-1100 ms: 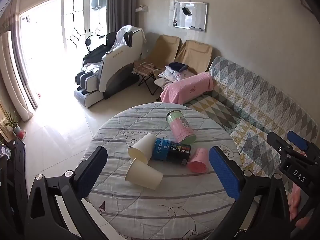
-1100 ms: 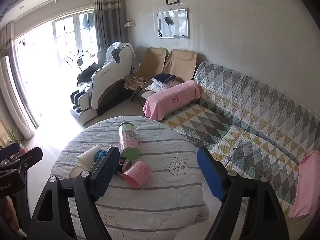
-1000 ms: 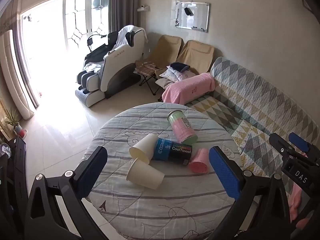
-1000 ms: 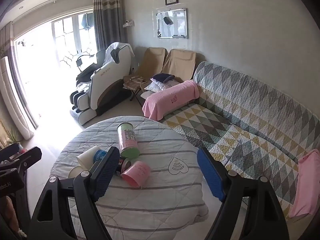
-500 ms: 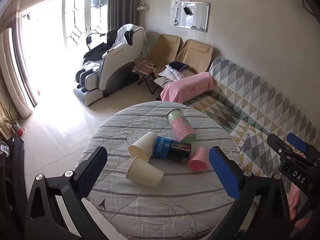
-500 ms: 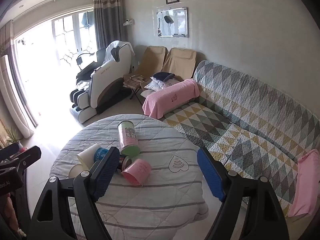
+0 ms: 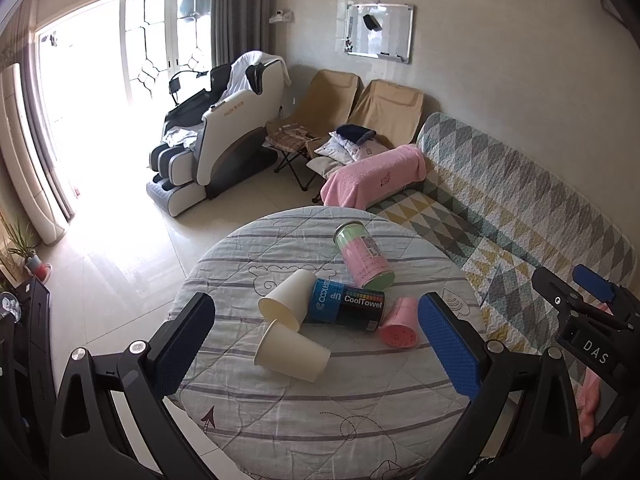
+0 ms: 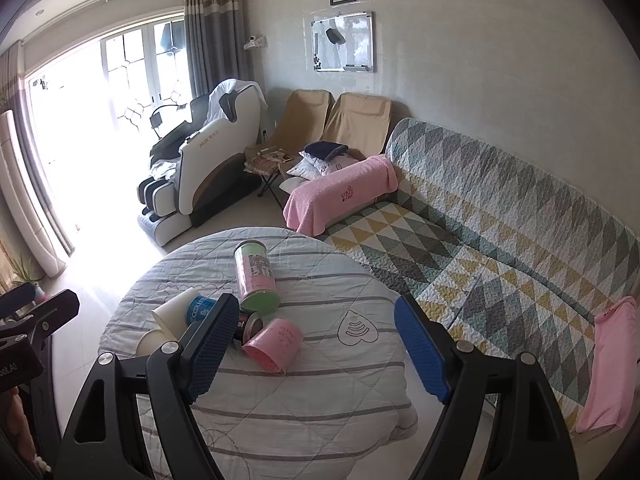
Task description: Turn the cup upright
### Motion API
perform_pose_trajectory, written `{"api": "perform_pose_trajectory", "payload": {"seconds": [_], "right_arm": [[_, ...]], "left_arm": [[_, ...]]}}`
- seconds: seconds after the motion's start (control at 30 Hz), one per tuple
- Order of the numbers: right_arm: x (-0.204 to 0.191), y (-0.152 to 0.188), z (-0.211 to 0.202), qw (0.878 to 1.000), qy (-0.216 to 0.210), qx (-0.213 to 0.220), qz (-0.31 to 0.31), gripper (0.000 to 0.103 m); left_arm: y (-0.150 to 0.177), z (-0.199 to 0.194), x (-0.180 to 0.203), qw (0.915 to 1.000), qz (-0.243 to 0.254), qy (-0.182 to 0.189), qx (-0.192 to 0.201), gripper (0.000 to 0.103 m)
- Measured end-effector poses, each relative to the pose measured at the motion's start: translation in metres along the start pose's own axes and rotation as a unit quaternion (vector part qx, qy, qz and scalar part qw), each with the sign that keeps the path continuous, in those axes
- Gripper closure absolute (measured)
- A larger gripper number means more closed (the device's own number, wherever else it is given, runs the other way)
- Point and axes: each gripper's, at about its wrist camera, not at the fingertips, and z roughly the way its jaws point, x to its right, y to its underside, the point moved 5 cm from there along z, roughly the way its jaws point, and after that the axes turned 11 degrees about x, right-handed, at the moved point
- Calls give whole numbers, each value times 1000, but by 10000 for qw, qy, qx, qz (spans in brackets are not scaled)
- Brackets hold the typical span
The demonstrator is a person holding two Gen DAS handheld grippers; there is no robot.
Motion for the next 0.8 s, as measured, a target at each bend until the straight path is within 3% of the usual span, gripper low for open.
{"api": "perform_pose_trajectory", "payload": {"seconds": [0.8], "right_arm": [[4, -4, 13, 10000, 26, -20, 0, 22]], "left_arm": [[-15, 9, -1, 10000, 61, 38, 49, 0]]}}
